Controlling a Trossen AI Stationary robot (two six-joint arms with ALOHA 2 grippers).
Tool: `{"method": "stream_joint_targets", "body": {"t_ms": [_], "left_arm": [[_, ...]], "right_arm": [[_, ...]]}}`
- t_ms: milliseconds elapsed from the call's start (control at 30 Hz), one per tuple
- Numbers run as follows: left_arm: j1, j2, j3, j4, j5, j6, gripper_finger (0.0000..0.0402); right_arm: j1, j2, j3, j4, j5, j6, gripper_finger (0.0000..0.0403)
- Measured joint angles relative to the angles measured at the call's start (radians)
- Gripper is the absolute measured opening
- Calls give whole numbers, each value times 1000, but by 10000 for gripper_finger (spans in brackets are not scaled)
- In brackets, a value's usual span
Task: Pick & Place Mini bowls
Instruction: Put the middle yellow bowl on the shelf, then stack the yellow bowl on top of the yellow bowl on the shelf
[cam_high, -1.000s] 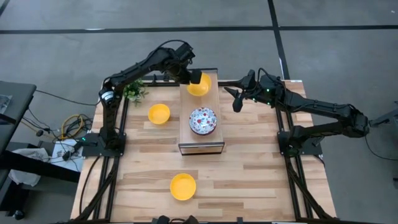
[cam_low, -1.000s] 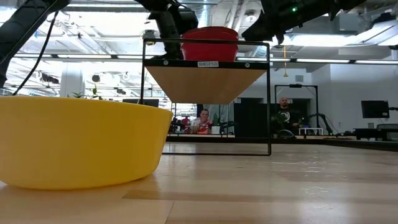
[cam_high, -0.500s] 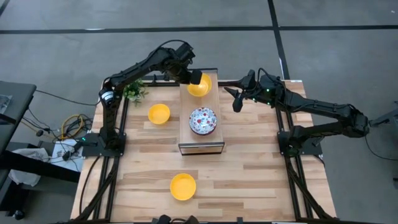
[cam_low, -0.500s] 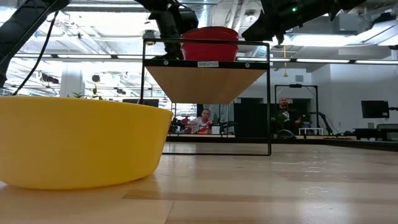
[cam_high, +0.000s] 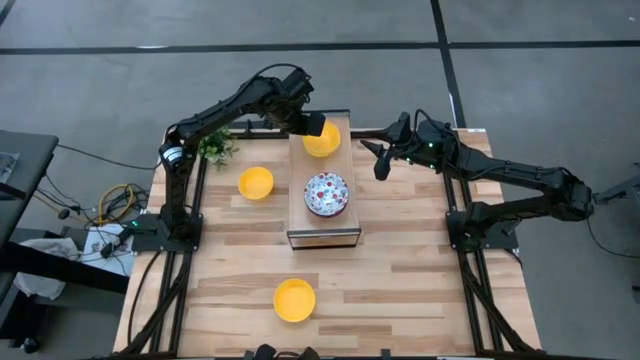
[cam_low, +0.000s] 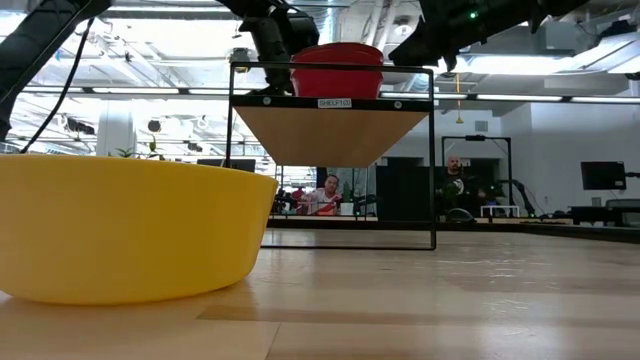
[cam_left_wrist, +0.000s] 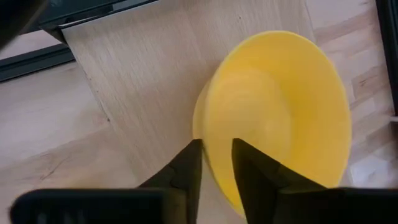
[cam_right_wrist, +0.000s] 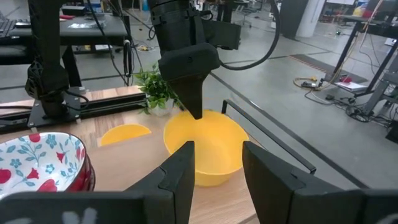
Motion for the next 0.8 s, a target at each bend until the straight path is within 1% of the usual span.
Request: {"method": "stream_joint_targets", "body": {"t_ms": [167,333,467,567,633,667,733,800], "left_arm": [[0,0,0,5,0,0,117],[3,0,0,5,0,0,136],[8,-19,-2,3,0,0,143],[8,-64,-2,-22,-1,8,143],[3,-103,-1,-49,-9,46,141],[-3,-124,-1,-70,-24,62,140],[-25,-172,-22,-101,-85,70,138],[-49,-234,-80,-107,-157,68,136]], "right_arm": [[0,0,0,0,0,0,124],[0,0,0,0,0,0,124],[0,0,0,-2,0,0,124],[0,0,0,-22,0,0,124],[0,0,0,-39,1,1,124],[0,0,0,-50,1,0,124],[0,0,0,-67,1,0,124],[0,0,0,-80,2,0,124]]}}
